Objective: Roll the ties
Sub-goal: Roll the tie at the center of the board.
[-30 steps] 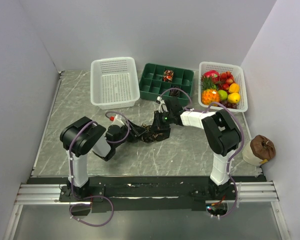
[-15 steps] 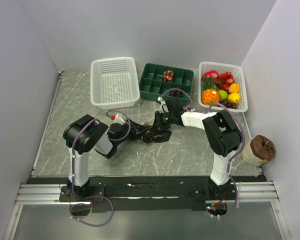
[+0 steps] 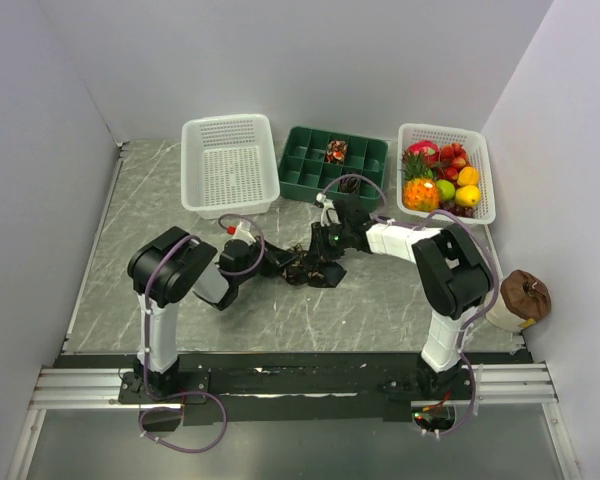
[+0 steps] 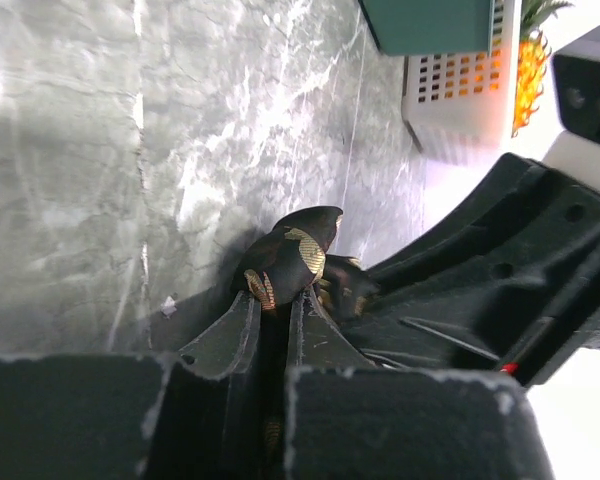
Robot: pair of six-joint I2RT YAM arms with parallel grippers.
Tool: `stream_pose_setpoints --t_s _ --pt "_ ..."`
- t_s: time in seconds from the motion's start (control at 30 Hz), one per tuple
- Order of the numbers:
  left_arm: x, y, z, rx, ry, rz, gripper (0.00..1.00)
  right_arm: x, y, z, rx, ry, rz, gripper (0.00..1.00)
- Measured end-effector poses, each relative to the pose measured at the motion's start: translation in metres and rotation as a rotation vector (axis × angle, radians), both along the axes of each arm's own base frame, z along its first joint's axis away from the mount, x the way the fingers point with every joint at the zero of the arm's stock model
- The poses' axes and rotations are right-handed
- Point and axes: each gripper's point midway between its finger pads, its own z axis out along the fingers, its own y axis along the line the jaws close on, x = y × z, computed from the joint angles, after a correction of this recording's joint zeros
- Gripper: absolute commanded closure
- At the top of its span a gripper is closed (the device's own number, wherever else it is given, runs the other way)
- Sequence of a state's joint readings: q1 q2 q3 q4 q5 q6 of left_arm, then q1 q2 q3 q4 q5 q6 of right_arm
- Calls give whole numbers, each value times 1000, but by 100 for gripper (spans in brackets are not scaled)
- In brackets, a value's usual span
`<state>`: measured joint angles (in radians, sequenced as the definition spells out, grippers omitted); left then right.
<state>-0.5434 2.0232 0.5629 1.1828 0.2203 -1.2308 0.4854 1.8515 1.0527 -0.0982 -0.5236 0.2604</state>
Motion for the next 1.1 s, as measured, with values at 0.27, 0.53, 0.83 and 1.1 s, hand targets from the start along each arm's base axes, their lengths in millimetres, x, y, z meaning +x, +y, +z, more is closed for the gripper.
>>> stream_pose_setpoints --t_s 0.27,0.53,0.83,1.1 --pt "6 3 2 64 -75 -21 99 -16 -30 37 8 -7 -34 22" --pt "6 3 3 111 -150 -64 99 -4 -57 68 62 -104 -114 1" --pt "7 0 4 129 -170 -88 99 -19 -40 39 133 9 -53 1" --pt "8 -3 5 142 -178 -110 99 -30 -29 15 139 78 -28 1"
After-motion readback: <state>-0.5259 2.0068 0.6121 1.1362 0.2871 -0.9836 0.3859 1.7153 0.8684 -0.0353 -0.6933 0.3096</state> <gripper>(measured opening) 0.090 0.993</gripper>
